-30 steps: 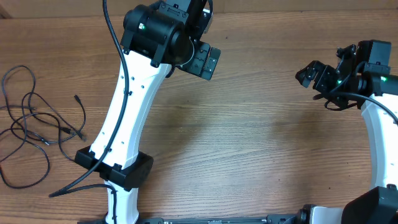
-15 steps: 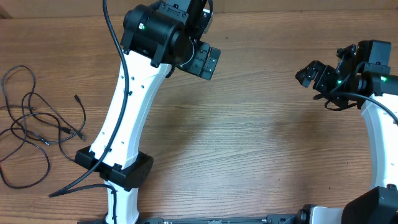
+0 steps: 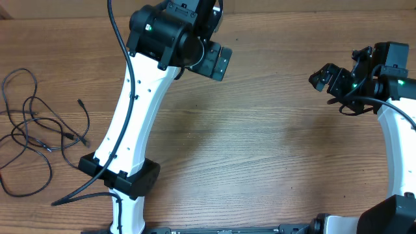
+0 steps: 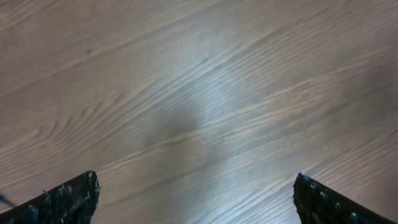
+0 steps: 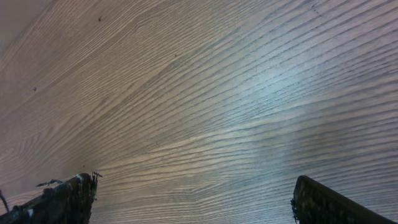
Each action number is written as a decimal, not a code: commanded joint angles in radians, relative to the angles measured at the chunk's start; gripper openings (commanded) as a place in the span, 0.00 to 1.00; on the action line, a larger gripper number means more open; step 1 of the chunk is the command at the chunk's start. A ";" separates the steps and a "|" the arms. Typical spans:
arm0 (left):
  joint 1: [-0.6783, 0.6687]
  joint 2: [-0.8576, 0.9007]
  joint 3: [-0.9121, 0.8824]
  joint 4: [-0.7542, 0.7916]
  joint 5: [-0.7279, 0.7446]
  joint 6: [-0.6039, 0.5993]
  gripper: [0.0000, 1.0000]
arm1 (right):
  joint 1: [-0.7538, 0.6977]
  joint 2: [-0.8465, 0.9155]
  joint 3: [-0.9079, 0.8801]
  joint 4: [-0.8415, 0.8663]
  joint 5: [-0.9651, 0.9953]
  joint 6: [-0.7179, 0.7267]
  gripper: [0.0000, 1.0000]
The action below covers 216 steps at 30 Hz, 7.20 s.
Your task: Untangle cables
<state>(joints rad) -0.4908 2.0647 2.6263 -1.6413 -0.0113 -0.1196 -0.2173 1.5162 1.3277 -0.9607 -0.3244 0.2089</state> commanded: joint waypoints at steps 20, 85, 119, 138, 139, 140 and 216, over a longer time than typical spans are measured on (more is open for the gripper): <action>-0.071 -0.432 -1.046 0.875 -0.026 -0.027 0.99 | -0.005 0.006 0.020 0.005 0.010 -0.001 1.00; 0.563 -2.048 -2.621 1.661 0.070 0.164 0.99 | -0.005 0.006 0.020 0.005 0.010 -0.001 1.00; 0.562 -2.060 -2.621 1.566 0.060 0.094 1.00 | -0.005 0.006 0.020 0.005 0.010 -0.001 1.00; 0.562 -2.060 -2.621 1.566 0.060 0.094 0.99 | -0.006 0.003 0.020 0.005 0.010 -0.001 1.00; 0.562 -2.060 -2.621 1.566 0.060 0.094 0.99 | -0.006 -0.001 0.020 0.005 0.010 -0.001 1.00; 0.562 -2.060 -2.621 1.566 0.060 0.094 1.00 | -0.006 -0.006 0.020 0.005 0.010 -0.001 1.00; 0.562 -2.060 -2.621 1.566 0.060 0.095 1.00 | 0.106 -1.495 -1.320 0.879 0.275 0.175 1.00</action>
<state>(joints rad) 0.0681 0.0151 0.0086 -0.0731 0.0559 -0.0090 -0.1169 0.0498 0.0185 -0.0837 -0.0654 0.3885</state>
